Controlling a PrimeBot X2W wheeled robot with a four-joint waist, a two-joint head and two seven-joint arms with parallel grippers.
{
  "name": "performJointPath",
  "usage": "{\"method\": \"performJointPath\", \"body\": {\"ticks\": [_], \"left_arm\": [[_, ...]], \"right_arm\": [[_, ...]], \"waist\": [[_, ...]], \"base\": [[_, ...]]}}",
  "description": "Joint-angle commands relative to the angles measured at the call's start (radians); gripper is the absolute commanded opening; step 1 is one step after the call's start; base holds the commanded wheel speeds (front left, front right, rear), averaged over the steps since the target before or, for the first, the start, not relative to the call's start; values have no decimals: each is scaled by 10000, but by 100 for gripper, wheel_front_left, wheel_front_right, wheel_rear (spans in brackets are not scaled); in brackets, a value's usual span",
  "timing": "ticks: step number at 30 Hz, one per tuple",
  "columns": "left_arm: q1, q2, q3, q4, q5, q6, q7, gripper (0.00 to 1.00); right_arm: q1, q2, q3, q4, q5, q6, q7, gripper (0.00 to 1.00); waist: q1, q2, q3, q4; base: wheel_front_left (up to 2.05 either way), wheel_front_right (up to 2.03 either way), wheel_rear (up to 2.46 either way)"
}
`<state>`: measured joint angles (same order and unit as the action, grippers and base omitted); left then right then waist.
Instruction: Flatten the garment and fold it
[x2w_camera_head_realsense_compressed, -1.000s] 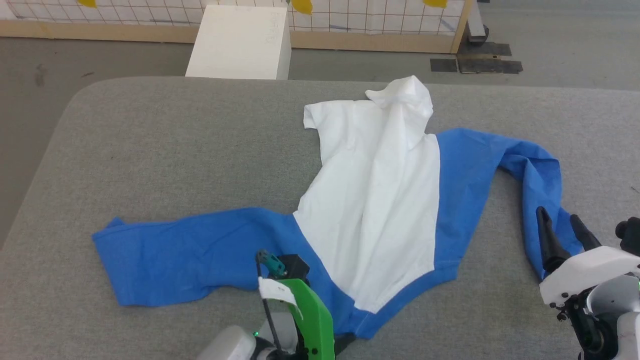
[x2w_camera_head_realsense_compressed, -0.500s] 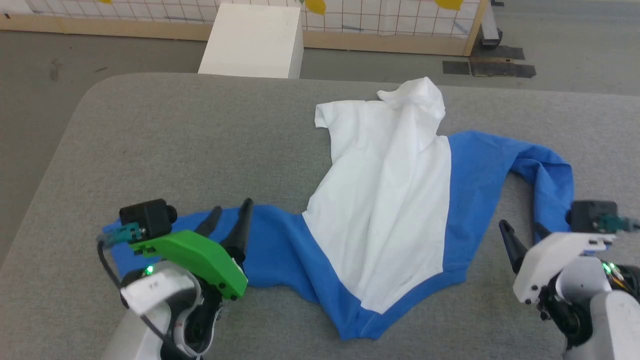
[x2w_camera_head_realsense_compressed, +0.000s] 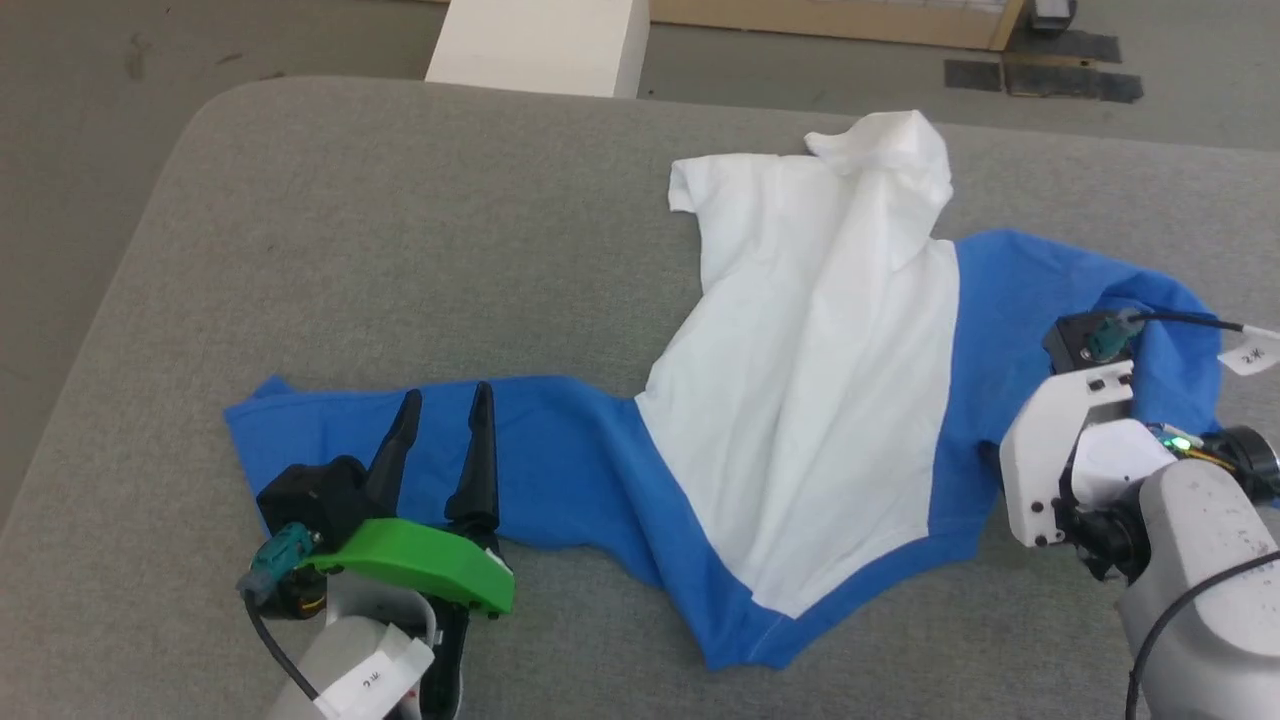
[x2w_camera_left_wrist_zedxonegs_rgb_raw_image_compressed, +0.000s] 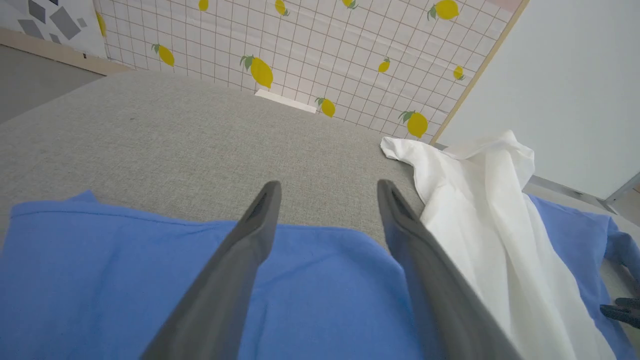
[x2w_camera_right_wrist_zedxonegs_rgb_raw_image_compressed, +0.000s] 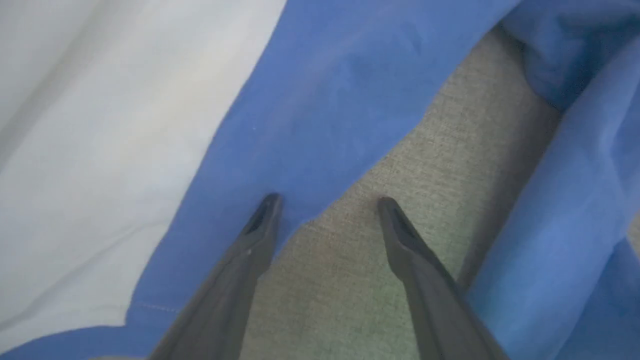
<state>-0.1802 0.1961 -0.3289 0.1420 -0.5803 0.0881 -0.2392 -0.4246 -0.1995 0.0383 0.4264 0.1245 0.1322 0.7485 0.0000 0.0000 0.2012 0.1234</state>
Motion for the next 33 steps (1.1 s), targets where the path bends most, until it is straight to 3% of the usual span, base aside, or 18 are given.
{"method": "performJointPath", "body": {"ticks": [1,7,8,9,15,20,26,27,28,33], "left_arm": [[-201,-81,73,98,123,-69,-98,100],[-237,-266,208,405,215,-212,-187,100],[-226,-283,221,468,232,-234,-194,100],[-215,-302,243,505,245,-267,-200,100],[-53,-345,371,651,267,-392,-215,100],[131,-337,394,792,168,-413,-144,100],[325,-291,346,965,-56,-267,478,100],[351,-270,309,1004,-90,-219,695,100],[364,-276,281,1020,-151,-196,886,100],[534,-358,133,963,-675,478,2920,100]], "right_arm": [[-135,-55,222,211,103,-15,96,100],[-17,-364,990,681,589,-15,540,96],[5,-425,1004,698,713,-15,555,9],[22,-495,990,663,834,-15,501,0],[437,-857,53,-195,1663,-15,-304,0],[1769,-1228,-1099,-1268,1850,-15,-190,0],[2874,-778,-2392,-2172,1705,-15,167,0],[2923,-615,-2479,-2368,1720,-15,70,39],[2959,-509,-2537,-2509,1734,-15,-5,100],[3022,-73,-2929,-3128,1720,-15,-592,100]], "waist": [[0,0,227,222],[0,0,257,355],[0,0,228,357],[0,0,193,352],[0,0,-132,210],[0,0,-433,-26],[0,0,-596,-357],[0,0,-603,-397],[0,0,-598,-415],[0,0,-630,-482]], "base": [[0,0,0],[0,0,0],[0,0,0],[0,0,0],[0,0,0],[0,0,0],[0,0,0],[0,0,0],[0,0,0],[0,0,0]]}}
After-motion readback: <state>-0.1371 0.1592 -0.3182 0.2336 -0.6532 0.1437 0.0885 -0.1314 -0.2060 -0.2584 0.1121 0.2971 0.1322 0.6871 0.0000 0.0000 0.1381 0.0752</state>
